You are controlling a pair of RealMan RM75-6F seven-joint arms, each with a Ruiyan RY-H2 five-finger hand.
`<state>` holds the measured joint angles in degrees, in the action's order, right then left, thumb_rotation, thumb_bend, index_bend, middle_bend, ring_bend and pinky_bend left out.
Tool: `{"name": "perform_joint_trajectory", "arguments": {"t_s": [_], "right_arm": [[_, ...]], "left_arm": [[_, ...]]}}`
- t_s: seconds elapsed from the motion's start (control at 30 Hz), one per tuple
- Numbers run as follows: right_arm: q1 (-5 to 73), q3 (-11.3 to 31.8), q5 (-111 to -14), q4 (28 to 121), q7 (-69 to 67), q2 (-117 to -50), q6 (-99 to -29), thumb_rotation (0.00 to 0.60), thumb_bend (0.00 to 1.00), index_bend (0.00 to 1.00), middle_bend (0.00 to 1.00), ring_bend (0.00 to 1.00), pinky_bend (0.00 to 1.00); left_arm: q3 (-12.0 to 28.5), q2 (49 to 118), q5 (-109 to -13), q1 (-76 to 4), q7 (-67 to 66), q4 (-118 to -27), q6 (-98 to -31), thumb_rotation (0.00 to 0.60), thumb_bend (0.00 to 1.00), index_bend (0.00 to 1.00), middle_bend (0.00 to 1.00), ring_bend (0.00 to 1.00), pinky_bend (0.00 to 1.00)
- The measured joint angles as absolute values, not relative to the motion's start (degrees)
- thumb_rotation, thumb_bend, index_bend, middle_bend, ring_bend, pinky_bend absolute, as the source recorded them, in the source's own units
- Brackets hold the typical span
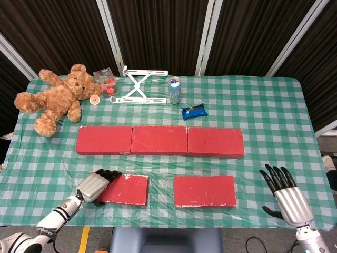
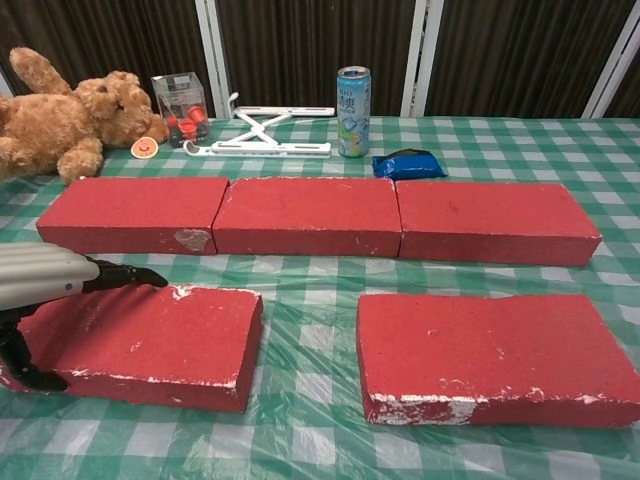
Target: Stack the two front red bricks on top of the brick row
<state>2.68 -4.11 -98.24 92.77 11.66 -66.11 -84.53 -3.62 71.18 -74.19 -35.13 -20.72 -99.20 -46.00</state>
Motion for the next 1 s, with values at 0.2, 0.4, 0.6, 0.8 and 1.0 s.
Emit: {"name": "perform_joint_trajectory", "arguments": {"t_s": [0.2, 0.4, 0.6, 0.8, 1.0], "right_arm": [[2.7, -4.1, -98.1, 92.9, 11.7, -66.1, -84.5, 0.6, 0.12, 0.0, 0.0, 0.0, 0.0], [2.6, -4.1, -98.2, 92.9, 11.4, -65.9, -84.7, 0.6, 0.12, 0.0, 0.0, 0.0, 0.0], [2.6, -4.0, -97.9, 92.9, 11.1, -65.7, -84.8, 0.6, 0.12, 0.0, 0.0, 0.0, 0.0], [2.6, -3.3, -96.6, 93.0, 11.1, -65.6, -84.7, 0.6, 0.12, 0.0, 0.0, 0.0, 0.0], [2.8, -1.6, -93.6, 92.9, 12.8, -66.4, -84.3, 0.6, 0.12, 0.0, 0.0, 0.0, 0.0]], "left_arm": [[-3.8, 71.1, -77.9, -34.1, -19.5, -99.2, -49.8, 0.6, 0.27, 0.0, 0.72, 0.62, 0.66], [-3.2, 68.7, -80.0, -33.3, -17.9, -101.2, -53.1, 0.6, 0.27, 0.0, 0.74, 0.64, 0.67], [-0.4, 65.9, -79.1, -34.2, -18.1, -103.3, -54.2, 0.6, 0.27, 0.0, 0.74, 0.64, 0.67], [2.8, 64.4, -75.6, -36.8, -18.4, -103.2, -52.4, 0.6, 0.28, 0.0, 0.75, 0.66, 0.66], [8.6, 64.7, -65.0, -45.0, -19.6, -98.1, -44.4, 0.6, 0.28, 0.0, 0.75, 0.67, 0.67]]}}
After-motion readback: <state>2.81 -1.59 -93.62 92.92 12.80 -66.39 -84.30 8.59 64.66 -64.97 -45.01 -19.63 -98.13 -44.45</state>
